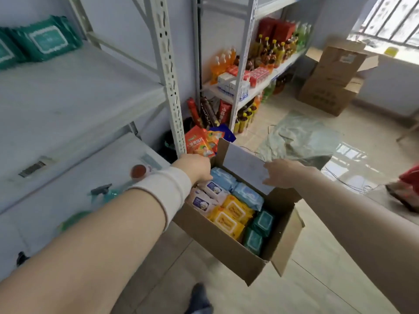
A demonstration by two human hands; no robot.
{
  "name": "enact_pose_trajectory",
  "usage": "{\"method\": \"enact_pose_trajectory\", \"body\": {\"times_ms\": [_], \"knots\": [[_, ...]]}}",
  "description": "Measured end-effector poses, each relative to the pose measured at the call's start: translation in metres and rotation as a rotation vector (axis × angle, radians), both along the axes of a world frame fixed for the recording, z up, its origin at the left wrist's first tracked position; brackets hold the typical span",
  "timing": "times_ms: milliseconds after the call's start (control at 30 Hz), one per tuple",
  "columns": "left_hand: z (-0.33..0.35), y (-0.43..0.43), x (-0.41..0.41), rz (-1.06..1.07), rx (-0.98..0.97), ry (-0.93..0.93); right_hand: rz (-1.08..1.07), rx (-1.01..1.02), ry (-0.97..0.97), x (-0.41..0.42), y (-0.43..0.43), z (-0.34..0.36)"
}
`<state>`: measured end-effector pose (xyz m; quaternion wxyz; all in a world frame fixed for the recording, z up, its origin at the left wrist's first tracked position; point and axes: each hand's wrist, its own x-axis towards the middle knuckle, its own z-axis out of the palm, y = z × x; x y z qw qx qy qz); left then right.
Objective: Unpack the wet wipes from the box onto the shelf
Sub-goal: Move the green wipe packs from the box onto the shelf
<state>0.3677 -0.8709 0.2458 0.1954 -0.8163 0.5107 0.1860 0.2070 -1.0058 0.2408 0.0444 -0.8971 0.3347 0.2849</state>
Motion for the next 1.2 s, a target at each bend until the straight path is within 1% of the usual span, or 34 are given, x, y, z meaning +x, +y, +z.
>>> {"method": "enact_pose_trajectory", "body": {"times_ms": [100,200,333,467,600,667,767,933,1000,1067,1200], "knots": [[-0.038,-0.022,-0.034,-0.020,0.045,0.087,-0.035,0.019,0.049,-0.033,-0.024,-0.034],[-0.077,-0.039,-0.056,-0.021,0.049,0.166,-0.058,0.029,0.050,-0.059,-0.038,-0.070],[-0.108,-0.054,-0.090,0.005,0.105,0.259,-0.085,0.116,0.106,-0.097,-0.042,-0.108],[-0.134,-0.075,-0.116,0.020,0.125,0.292,-0.048,0.146,0.172,-0.118,-0.056,-0.131],[-0.161,-0.100,-0.136,0.138,0.150,0.335,0.044,0.165,0.154,-0.115,-0.090,-0.151],[-0.176,-0.111,-0.148,0.221,0.168,0.366,0.109,0.187,0.144,-0.110,-0.112,-0.166],[-0.201,-0.127,-0.165,0.380,0.177,0.409,0.231,0.219,0.181,-0.105,-0.145,-0.192],[-0.240,-0.142,-0.206,0.764,0.185,0.526,0.375,0.307,0.244,-0.108,-0.191,-0.230],[-0.250,-0.143,-0.224,0.943,0.176,0.604,0.400,0.351,0.266,-0.112,-0.201,-0.239],[-0.260,-0.142,-0.239,1.075,0.149,0.653,0.390,0.397,0.289,-0.114,-0.207,-0.250],[-0.299,-0.144,-0.254,1.331,0.083,0.671,0.363,0.478,0.321,-0.112,-0.206,-0.300]]}}
